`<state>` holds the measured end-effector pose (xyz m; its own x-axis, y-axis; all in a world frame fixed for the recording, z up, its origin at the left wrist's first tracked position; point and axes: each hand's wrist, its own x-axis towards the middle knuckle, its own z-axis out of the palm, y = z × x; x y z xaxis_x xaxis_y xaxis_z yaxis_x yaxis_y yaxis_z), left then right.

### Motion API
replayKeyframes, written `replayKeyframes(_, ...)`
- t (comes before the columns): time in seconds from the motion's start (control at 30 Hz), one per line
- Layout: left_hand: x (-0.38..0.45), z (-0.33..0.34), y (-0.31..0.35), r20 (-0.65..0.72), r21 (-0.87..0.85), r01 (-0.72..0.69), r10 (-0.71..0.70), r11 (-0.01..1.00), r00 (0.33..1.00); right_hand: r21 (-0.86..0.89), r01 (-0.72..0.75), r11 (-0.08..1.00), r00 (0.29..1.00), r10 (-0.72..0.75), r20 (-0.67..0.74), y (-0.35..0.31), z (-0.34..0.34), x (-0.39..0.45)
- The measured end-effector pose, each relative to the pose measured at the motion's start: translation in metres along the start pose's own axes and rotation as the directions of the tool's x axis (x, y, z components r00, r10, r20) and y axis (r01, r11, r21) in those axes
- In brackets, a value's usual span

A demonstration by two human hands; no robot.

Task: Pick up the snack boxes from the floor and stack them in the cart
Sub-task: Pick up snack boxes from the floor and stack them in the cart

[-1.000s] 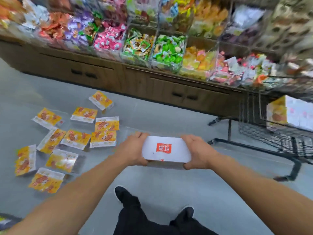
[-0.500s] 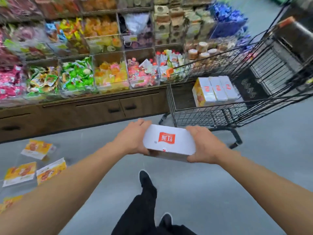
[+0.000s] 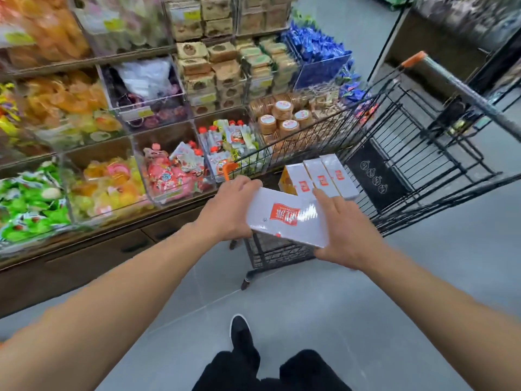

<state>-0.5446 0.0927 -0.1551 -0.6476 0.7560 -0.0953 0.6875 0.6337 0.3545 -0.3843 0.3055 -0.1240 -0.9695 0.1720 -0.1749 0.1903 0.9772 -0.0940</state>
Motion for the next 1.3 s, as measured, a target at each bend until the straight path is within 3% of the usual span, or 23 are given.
replayKeyframes(0.13, 0.067, -0.004, -0.012, 0.069, 0.024, -0.109, 0.108, 0.994, 0.992, -0.097, 0.014, 0.995, 0.999, -0.010, 0.044, 0.021, 0.007, 0.045)
replayKeyframes(0.3, 0.150, -0.005, -0.017, 0.091, 0.054, -0.185, 0.180, 0.981, 0.979, 0.093, -0.014, 0.996, 0.991, 0.001, 0.132, 0.048, 0.016, 0.105)
replayKeyframes(0.37, 0.175, 0.002, -0.020, 0.099, 0.057, -0.105, 0.099, 0.993, 0.990, 0.171, -0.059, 0.983, 0.992, 0.038, 0.124, 0.062, 0.026, 0.124)
replayKeyframes(0.47, 0.206, 0.035, -0.015, 0.026, -0.123, 0.243, -0.242, 0.962, 0.970, 0.321, -0.158, 0.934, 0.980, 0.107, 0.170, 0.085, 0.042, 0.154)
replayKeyframes(0.57, 0.225, 0.087, -0.013, 0.143, -0.472, 0.555, -0.562, 0.685, 0.815, 0.383, -0.212, 0.899, 0.960, 0.118, 0.255, 0.101, 0.066, 0.187)
replayKeyframes(0.67, 0.233, 0.115, -0.011, 0.265, -0.698, 0.637, -0.708, 0.327, 0.654, 0.424, -0.209, 0.881, 0.945, 0.072, 0.318, 0.111, 0.088, 0.206)
replayKeyframes(0.73, 0.238, 0.131, -0.010, 0.404, -0.731, 0.674, -0.728, 0.108, 0.554, 0.465, -0.226, 0.856, 0.938, 0.063, 0.340, 0.118, 0.101, 0.218)
replayKeyframes(0.8, 0.243, 0.148, -0.007, 0.583, -0.677, 0.732, -0.660, -0.071, 0.475, 0.485, -0.227, 0.844, 0.936, 0.051, 0.348, 0.121, 0.117, 0.230)
replayKeyframes(0.87, 0.245, 0.167, -0.006, 0.661, -0.677, 0.710, -0.581, -0.191, 0.474, 0.451, -0.201, 0.870, 0.937, 0.037, 0.346, 0.119, 0.135, 0.241)
replayKeyframes(0.93, 0.249, 0.181, -0.008, 0.637, -0.719, 0.668, -0.570, -0.194, 0.519, 0.416, -0.161, 0.895, 0.928, -0.007, 0.372, 0.118, 0.155, 0.249)
replayKeyframes(1.0, 0.257, 0.190, -0.021, 0.587, -0.739, 0.663, -0.595, -0.116, 0.550, 0.423, -0.070, 0.904, 0.917, -0.108, 0.383, 0.120, 0.177, 0.260)
replayKeyframes(1.17, 0.276, 0.217, -0.057, 0.527, -0.632, 0.742, -0.578, 0.223, 0.623, 0.367, 0.175, 0.914, 0.814, -0.344, 0.468, 0.134, 0.215, 0.271)
replayKeyframes(1.23, 0.286, 0.228, -0.065, 0.509, -0.578, 0.749, -0.574, 0.324, 0.641, 0.300, 0.224, 0.927, 0.835, -0.341, 0.432, 0.141, 0.234, 0.278)
replayKeyframes(1.3, 0.297, 0.238, -0.068, 0.495, -0.575, 0.756, -0.603, 0.312, 0.625, 0.205, 0.253, 0.945, 0.876, -0.314, 0.367, 0.151, 0.248, 0.287)
